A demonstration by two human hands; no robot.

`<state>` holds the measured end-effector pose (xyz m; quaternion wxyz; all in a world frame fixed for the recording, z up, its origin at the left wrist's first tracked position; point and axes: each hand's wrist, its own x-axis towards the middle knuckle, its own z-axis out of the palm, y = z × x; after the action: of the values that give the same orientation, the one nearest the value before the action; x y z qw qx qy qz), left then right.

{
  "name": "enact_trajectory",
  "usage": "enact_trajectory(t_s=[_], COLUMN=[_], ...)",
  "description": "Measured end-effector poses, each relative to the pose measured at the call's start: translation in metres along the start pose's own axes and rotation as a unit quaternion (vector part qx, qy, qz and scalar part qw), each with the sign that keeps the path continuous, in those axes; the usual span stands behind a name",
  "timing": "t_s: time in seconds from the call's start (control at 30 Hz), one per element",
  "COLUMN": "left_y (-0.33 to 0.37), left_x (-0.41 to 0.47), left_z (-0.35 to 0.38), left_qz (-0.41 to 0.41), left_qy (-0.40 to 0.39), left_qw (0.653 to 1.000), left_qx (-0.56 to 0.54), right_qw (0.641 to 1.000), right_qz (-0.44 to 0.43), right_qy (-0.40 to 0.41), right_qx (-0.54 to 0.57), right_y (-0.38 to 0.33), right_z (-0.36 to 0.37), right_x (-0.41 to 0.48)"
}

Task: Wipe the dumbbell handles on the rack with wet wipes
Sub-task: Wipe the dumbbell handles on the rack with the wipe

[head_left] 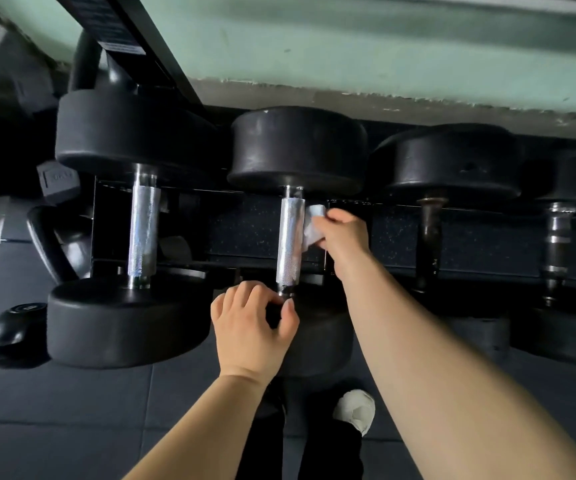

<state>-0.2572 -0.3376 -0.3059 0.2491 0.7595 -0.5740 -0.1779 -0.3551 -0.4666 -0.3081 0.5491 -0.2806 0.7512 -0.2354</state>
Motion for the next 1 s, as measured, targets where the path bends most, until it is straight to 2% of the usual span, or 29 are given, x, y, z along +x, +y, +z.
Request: enact_trajectory(t_s=[0.13,0.33,0.43,0.57,0.8,0.9,1.0], left_y=[-0.001,-0.001,-0.001,-0.002,-0.002,-0.002,-0.002], left_x=[-0.001,-0.001,-0.001,-0.001,-0.001,-0.001,-0.001], left_z=[0.002,0.002,0.003,0.004,0.003,0.003,0.003], left_qz=[0.005,0.011,0.010,0.013,0.013,0.022,0.026], left_qy=[0.006,0.016,0.016,0.016,0.014,0.016,0.017], left_qw=[1.000,1.000,1.000,1.000,1.000,0.999,0.999], left_qx=[0.003,0.008,0.010,0.014,0.022,0.027,0.032], right_qw=[0.999,0.991,0.990,0.991,0.989,0.989,0.990], right_qz=[-0.036,-0.079,-0.110,-0.129,-0.097,-0.129,-0.140], right_qy=[-0.018,-0.087,-0.058,0.006,-0.091,-0.056,-0.023], right_qx=[0.014,-0.056,-0.073,-0.021,-0.069,-0.053,0.025], right_y=[0.004,0.026,0.014,-0.007,0.024,0.007,-0.008], right_z=[0.004,-0.006,0.000,0.011,-0.005,0.001,0.009], right_x=[-0.001,-0.015,-0.004,0.009,-0.013,0.002,0.012])
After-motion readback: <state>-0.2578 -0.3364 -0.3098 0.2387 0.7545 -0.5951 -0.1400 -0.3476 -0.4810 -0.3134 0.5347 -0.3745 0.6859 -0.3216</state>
